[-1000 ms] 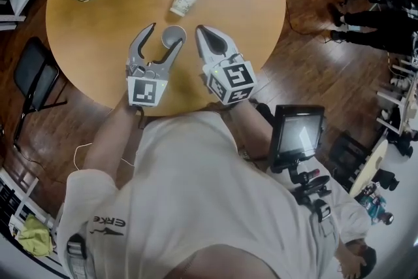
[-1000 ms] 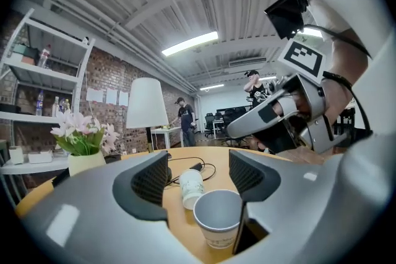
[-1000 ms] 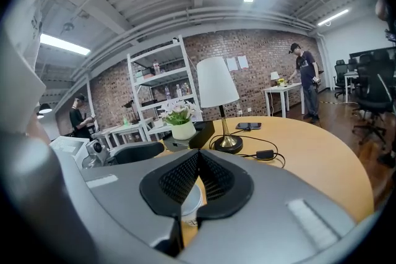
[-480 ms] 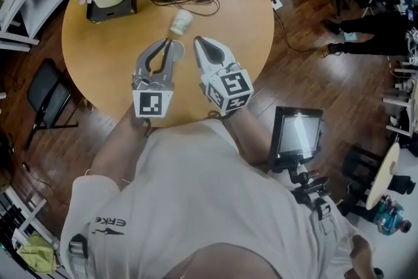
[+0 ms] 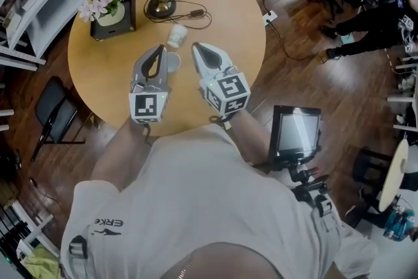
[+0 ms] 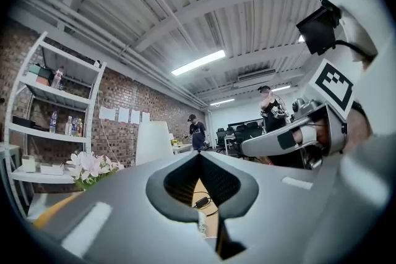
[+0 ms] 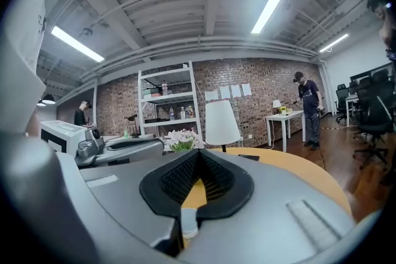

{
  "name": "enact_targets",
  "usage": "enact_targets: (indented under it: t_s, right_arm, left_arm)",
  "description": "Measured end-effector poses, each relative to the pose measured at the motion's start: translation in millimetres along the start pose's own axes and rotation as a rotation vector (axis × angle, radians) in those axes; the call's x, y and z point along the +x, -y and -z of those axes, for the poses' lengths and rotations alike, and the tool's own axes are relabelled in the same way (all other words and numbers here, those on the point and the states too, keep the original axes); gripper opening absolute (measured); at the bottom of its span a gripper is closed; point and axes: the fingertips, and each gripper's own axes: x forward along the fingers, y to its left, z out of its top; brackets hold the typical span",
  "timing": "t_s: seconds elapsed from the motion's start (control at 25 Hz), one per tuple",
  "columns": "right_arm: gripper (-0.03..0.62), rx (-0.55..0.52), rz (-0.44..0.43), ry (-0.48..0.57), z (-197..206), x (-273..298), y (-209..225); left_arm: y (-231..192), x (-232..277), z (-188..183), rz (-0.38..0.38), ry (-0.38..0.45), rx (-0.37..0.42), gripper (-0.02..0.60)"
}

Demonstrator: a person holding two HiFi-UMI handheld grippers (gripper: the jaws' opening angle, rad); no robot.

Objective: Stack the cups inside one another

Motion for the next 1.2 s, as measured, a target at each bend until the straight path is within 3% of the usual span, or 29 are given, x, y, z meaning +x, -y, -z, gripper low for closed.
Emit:
enact_targets:
  t_s: [0.24,0.52,1.2]
  right_arm:
    - [0.014,0.005,-0.011,-0.013,4.4,10.1,6.1]
    - [0.014,0.023,0.021,-0.116,37.0,40.2,27.9]
    - [0.014,0.120,0.076,-0.389,146.4,124.6,78.3]
  left_arm:
    - [-6.0,6.0,6.6,-0.016,-0.025,0.007,0.001]
    - [-21.7,20.9,38.7,-0.046,-0.097,-0.011,0.002]
    - [-55.2,67.0,152.7,-0.029,-0.308,-0.107,0.002]
